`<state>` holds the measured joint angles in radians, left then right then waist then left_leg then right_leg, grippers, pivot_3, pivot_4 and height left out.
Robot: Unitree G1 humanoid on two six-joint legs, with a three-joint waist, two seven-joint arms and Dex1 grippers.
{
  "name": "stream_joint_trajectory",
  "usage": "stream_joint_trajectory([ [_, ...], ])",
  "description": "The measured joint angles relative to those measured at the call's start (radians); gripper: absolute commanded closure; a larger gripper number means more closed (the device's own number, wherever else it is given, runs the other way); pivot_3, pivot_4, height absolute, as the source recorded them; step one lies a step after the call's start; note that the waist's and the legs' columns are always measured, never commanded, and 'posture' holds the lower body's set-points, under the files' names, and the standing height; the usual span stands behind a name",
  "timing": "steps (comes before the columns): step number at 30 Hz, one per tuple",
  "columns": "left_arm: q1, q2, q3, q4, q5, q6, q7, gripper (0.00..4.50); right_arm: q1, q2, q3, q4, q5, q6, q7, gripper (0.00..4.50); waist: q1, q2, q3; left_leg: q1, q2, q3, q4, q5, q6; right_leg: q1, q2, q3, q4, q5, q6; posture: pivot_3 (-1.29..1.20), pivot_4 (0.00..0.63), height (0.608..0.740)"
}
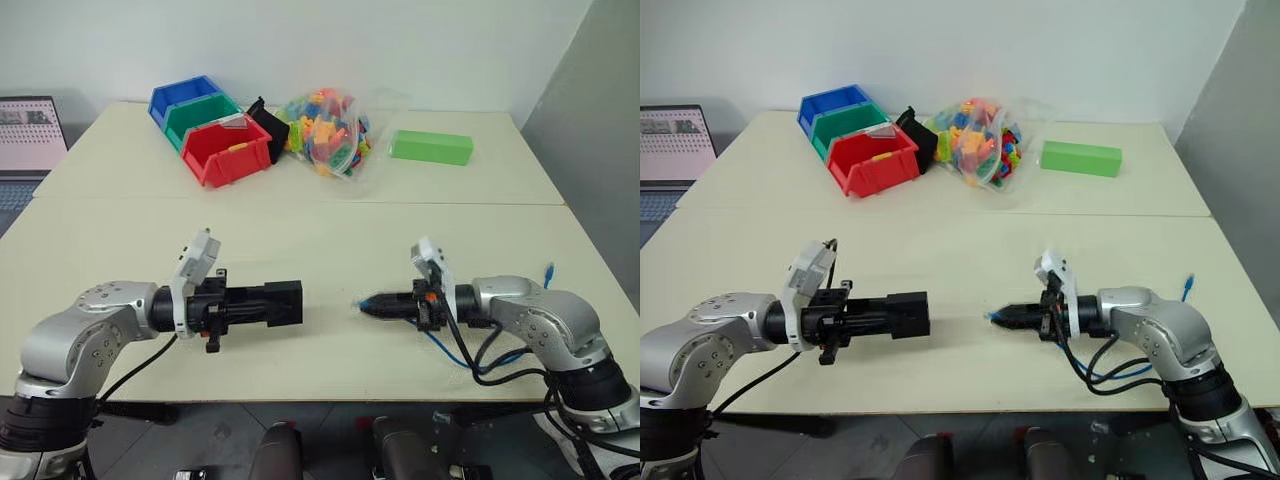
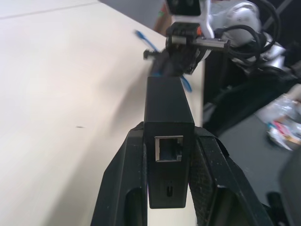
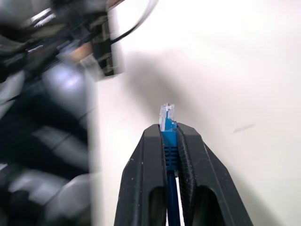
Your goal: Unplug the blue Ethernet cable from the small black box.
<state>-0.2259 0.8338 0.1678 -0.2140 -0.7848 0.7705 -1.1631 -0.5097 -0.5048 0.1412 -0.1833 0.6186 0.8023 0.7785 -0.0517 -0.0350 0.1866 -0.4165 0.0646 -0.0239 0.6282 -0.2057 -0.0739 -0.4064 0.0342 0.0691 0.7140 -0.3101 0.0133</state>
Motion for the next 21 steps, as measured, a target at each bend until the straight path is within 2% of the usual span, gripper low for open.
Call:
stream_joint_trajectory([
  [7, -0.023, -0.058, -0.008, 0.034, 0.086, -0.077, 0.098, 3.71, -0.230, 0.141, 0.024, 0.453, -0.406, -0.284, -0.399, 4.46, -0.001, 0.000, 0.000, -0.002, -0.001, 0.001, -0.001, 0.000, 0.000, -0.001, -0.001, 0.002, -0.001, 0.002, -0.005, 0.00, 0.150, 0.740],
  [9, -0.024, -0.066, -0.010, 0.034, 0.099, -0.085, 0.109, 3.71, -0.257, 0.167, 0.031, 0.565, -0.473, -0.328, -0.456, 3.76, 0.001, 0.000, 0.000, -0.003, -0.001, 0.001, -0.001, 0.000, 0.000, -0.001, -0.001, 0.002, -0.002, 0.003, -0.005, 0.00, 0.150, 0.740],
  [12, -0.024, -0.086, -0.017, 0.033, 0.121, -0.106, 0.132, 3.71, -0.272, 0.203, 0.026, 0.684, -0.515, -0.377, -0.494, 3.09, 0.000, 0.000, 0.000, -0.003, -0.001, 0.002, -0.001, 0.000, 0.000, -0.001, -0.001, 0.002, -0.002, 0.003, -0.006, 0.00, 0.150, 0.740],
  [14, -0.024, -0.099, -0.020, 0.033, 0.134, -0.119, 0.154, 3.71, -0.272, 0.208, 0.016, 0.693, -0.518, -0.386, -0.492, 2.65, 0.000, 0.000, 0.000, -0.003, -0.001, 0.002, -0.001, 0.000, 0.000, -0.001, -0.002, 0.002, -0.002, 0.003, -0.006, 0.00, 0.150, 0.740],
  [18, -0.052, -0.171, -0.022, 0.083, 0.212, -0.200, 0.261, 3.71, -0.238, 0.171, -0.004, 0.538, -0.503, -0.376, -0.412, 1.58, 0.002, 0.001, 0.000, -0.003, -0.001, 0.000, -0.001, 0.000, 0.000, -0.001, -0.001, 0.001, -0.001, 0.003, -0.005, 0.00, 0.150, 0.740],
  [21, -0.097, -0.233, -0.007, 0.164, 0.301, -0.300, 0.385, 3.71, -0.178, 0.100, 0.020, 0.306, -0.434, -0.302, -0.257, 0.89, 0.008, 0.002, 0.001, -0.003, -0.001, 0.000, -0.001, 0.000, 0.000, -0.001, -0.001, 0.001, -0.001, 0.002, -0.005, 0.00, 0.150, 0.740],
])
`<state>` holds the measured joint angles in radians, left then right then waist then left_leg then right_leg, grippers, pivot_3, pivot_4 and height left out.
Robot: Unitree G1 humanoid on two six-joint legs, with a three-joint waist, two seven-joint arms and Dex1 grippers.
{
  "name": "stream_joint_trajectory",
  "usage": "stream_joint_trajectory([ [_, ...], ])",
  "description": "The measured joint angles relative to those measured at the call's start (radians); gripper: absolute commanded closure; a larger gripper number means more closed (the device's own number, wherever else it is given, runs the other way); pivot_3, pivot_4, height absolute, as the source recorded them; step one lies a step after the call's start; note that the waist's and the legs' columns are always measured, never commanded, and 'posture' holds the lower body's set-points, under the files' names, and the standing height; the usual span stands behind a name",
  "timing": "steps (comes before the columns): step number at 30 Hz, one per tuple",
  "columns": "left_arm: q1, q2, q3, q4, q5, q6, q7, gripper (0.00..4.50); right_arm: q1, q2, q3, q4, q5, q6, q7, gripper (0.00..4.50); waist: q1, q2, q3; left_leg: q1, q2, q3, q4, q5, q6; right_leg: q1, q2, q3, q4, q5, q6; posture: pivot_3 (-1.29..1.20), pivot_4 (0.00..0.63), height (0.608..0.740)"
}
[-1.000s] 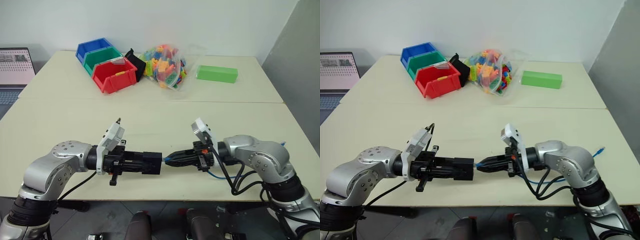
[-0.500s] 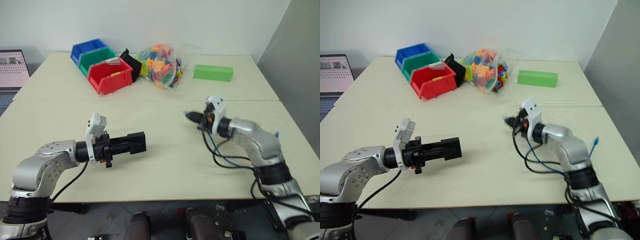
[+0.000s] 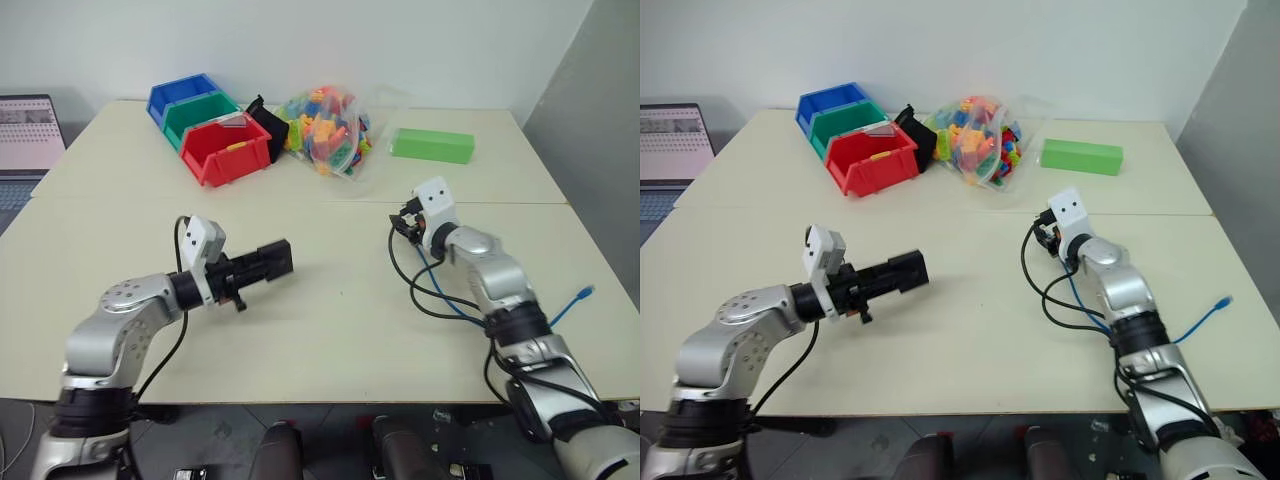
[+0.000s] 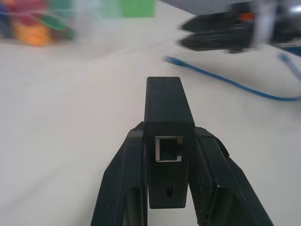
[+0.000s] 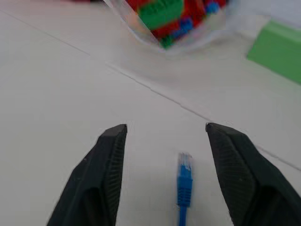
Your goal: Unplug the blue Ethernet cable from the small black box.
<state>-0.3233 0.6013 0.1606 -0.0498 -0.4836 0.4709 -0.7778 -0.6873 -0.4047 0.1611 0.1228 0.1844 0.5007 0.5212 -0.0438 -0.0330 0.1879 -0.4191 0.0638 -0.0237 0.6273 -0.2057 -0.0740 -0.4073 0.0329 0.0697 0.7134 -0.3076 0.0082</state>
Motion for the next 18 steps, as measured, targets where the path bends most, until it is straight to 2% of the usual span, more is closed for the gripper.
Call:
stream_joint_trajectory([
  [2, -0.028, -0.015, 0.008, 0.059, 0.056, -0.068, 0.070, 3.71, 0.027, -0.031, 0.033, -0.136, 0.040, 0.061, 0.089, 0.38, -0.001, 0.000, 0.000, 0.000, 0.001, 0.000, 0.000, 0.000, 0.000, 0.000, 0.001, 0.000, 0.000, 0.000, 0.000, 0.00, 0.150, 0.740],
  [7, -0.071, -0.052, 0.024, 0.194, 0.154, -0.231, 0.175, 3.71, 0.045, -0.054, 0.105, -0.410, 0.155, 0.192, 0.234, 0.38, -0.006, 0.000, 0.000, 0.000, 0.001, -0.001, 0.000, 0.000, 0.000, 0.000, 0.001, -0.001, 0.000, 0.000, 0.000, 0.00, 0.150, 0.740],
  [10, -0.102, -0.082, 0.046, 0.336, 0.222, -0.370, 0.277, 3.71, -0.001, -0.006, 0.111, -0.437, 0.181, 0.245, 0.233, 0.38, -0.005, 0.000, 0.000, 0.001, 0.000, 0.000, 0.001, 0.000, 0.000, 0.001, 0.000, -0.001, 0.000, 0.000, 0.001, 0.00, 0.150, 0.740],
  [15, -0.128, -0.120, 0.091, 0.541, 0.243, -0.474, 0.365, 3.71, -0.051, 0.028, 0.112, -0.429, 0.188, 0.276, 0.215, 0.38, 0.001, -0.002, -0.001, 0.000, 0.000, 0.000, 0.001, 0.000, 0.000, 0.001, 0.000, -0.004, 0.000, 0.001, 0.001, 0.00, 0.150, 0.740],
  [17, -0.143, -0.133, 0.115, 0.606, 0.229, -0.480, 0.374, 3.00, -0.050, 0.028, 0.112, -0.421, 0.187, 0.281, 0.214, 0.37, 0.008, -0.002, -0.001, -0.001, 0.000, 0.000, 0.001, 0.000, 0.000, 0.001, 0.000, -0.005, -0.001, 0.001, 0.001, 0.00, 0.150, 0.740],
  [18, -0.147, -0.134, 0.119, 0.615, 0.225, -0.482, 0.374, 2.87, -0.050, 0.029, 0.112, -0.420, 0.186, 0.282, 0.214, 0.37, 0.010, -0.002, -0.001, -0.001, 0.000, -0.001, 0.001, 0.000, 0.000, 0.001, 0.000, -0.005, -0.001, 0.001, 0.000, 0.00, 0.150, 0.740],
])
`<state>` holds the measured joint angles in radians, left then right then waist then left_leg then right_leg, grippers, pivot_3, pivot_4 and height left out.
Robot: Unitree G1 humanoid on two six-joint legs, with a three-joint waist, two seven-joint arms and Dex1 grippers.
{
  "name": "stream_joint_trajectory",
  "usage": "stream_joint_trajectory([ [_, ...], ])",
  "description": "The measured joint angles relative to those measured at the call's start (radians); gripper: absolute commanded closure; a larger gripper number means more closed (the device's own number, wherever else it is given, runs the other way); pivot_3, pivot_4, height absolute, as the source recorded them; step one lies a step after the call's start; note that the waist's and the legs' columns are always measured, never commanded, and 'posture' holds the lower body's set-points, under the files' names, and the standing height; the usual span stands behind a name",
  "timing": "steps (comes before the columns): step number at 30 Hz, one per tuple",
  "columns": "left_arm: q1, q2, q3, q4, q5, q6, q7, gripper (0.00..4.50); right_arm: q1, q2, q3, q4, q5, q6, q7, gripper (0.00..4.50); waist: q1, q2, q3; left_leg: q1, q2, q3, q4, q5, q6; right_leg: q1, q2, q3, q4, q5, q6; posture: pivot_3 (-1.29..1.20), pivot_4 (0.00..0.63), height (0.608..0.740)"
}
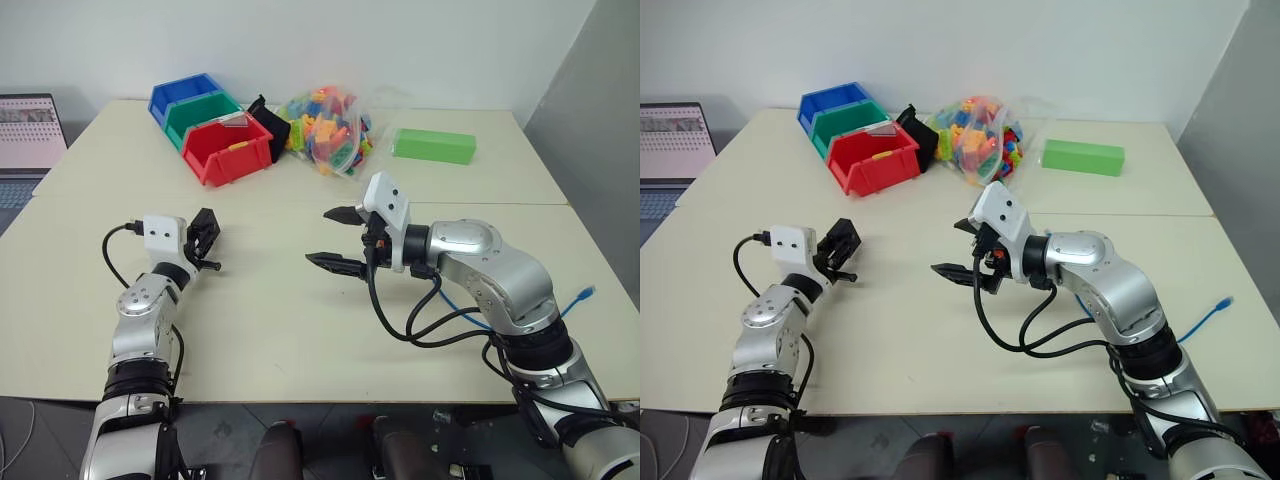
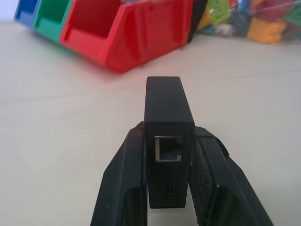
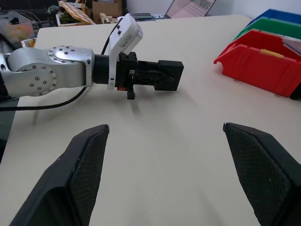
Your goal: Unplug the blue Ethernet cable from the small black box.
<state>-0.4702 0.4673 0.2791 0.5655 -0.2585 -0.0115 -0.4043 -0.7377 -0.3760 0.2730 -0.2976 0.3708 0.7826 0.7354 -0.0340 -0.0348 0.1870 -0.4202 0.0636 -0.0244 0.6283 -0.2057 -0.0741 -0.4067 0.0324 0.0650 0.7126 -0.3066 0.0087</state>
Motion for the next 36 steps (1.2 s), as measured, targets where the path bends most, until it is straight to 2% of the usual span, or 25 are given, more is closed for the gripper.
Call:
stream_joint_trajectory([
  [7, -0.009, 0.001, 0.003, 0.033, -0.008, -0.014, -0.051, 1.20, 0.000, 0.002, 0.003, -0.001, -0.005, 0.011, -0.008, 0.37, 0.002, 0.000, 0.000, 0.001, 0.000, 0.000, 0.000, 0.000, 0.000, 0.000, 0.000, 0.000, 0.001, 0.000, 0.000, 0.00, 0.150, 0.740],
  [11, 0.056, 0.002, 0.000, -0.025, -0.007, 0.002, -0.069, 0.38, 0.009, 0.000, 0.005, -0.008, -0.005, 0.019, -0.017, 0.37, -0.002, 0.000, 0.000, 0.001, 0.000, 0.000, 0.000, 0.000, 0.000, 0.000, 0.000, 0.000, 0.001, 0.000, 0.000, 0.00, 0.150, 0.740],
  [16, 0.216, 0.047, 0.001, -0.246, -0.021, 0.133, -0.090, 0.38, 0.069, -0.010, 0.005, -0.052, -0.003, 0.045, -0.028, 0.37, -0.006, 0.000, 0.000, 0.001, 0.001, 0.000, -0.001, 0.000, 0.000, 0.000, 0.000, 0.002, 0.001, 0.000, 0.000, 0.00, 0.150, 0.740],
  [20, 0.399, 0.169, 0.010, -0.495, -0.049, 0.315, -0.143, 0.38, 0.184, -0.051, -0.020, -0.093, 0.003, 0.051, -0.049, 0.37, -0.010, -0.001, -0.001, 0.001, 0.001, -0.001, -0.001, 0.000, 0.000, 0.000, 0.000, 0.004, 0.001, -0.002, 0.002, 0.00, 0.150, 0.740],
  [22, 0.432, 0.200, 0.024, -0.542, -0.059, 0.355, -0.166, 0.38, 0.213, -0.069, -0.038, -0.094, 0.005, 0.050, -0.050, 0.37, -0.008, -0.001, -0.001, 0.001, 0.001, -0.001, -0.001, 0.000, 0.000, 0.000, -0.001, 0.004, 0.001, -0.002, 0.002, 0.00, 0.150, 0.740],
  [23, 0.467, 0.253, 0.034, -0.598, -0.083, 0.397, -0.208, 0.38, 0.245, -0.098, -0.067, -0.096, 0.008, 0.039, -0.040, 0.37, -0.007, -0.002, 0.000, 0.001, 0.001, -0.001, -0.001, 0.000, 0.000, 0.000, 0.000, 0.003, 0.000, -0.003, 0.004, 0.00, 0.150, 0.740],
  [29, 0.490, 0.453, 0.144, -0.716, -0.209, 0.530, -0.399, 0.38, 0.311, -0.259, -0.240, -0.091, 0.069, 0.008, 0.060, 0.37, -0.007, -0.002, 0.002, 0.003, 0.001, 0.001, -0.002, 0.000, 0.000, 0.000, 0.000, 0.003, -0.001, -0.004, 0.004, 0.00, 0.150, 0.740],
  [32, 0.491, 0.492, 0.174, -0.732, -0.250, 0.571, -0.462, 0.38, 0.336, -0.308, -0.292, -0.085, 0.114, 0.012, 0.112, 0.37, -0.008, -0.001, 0.002, 0.003, 0.001, 0.001, -0.003, 0.000, 0.000, 0.000, 0.000, 0.004, -0.001, -0.004, 0.003, 0.00, 0.150, 0.740],
  [36, 0.483, 0.493, 0.175, -0.749, -0.261, 0.598, -0.483, 0.38, 0.346, -0.340, -0.321, -0.076, 0.144, 0.012, 0.141, 0.37, -0.016, -0.001, 0.002, 0.003, 0.001, 0.001, -0.003, 0.000, 0.000, 0.000, 0.000, 0.005, -0.001, -0.004, 0.003, 0.00, 0.150, 0.740],
])
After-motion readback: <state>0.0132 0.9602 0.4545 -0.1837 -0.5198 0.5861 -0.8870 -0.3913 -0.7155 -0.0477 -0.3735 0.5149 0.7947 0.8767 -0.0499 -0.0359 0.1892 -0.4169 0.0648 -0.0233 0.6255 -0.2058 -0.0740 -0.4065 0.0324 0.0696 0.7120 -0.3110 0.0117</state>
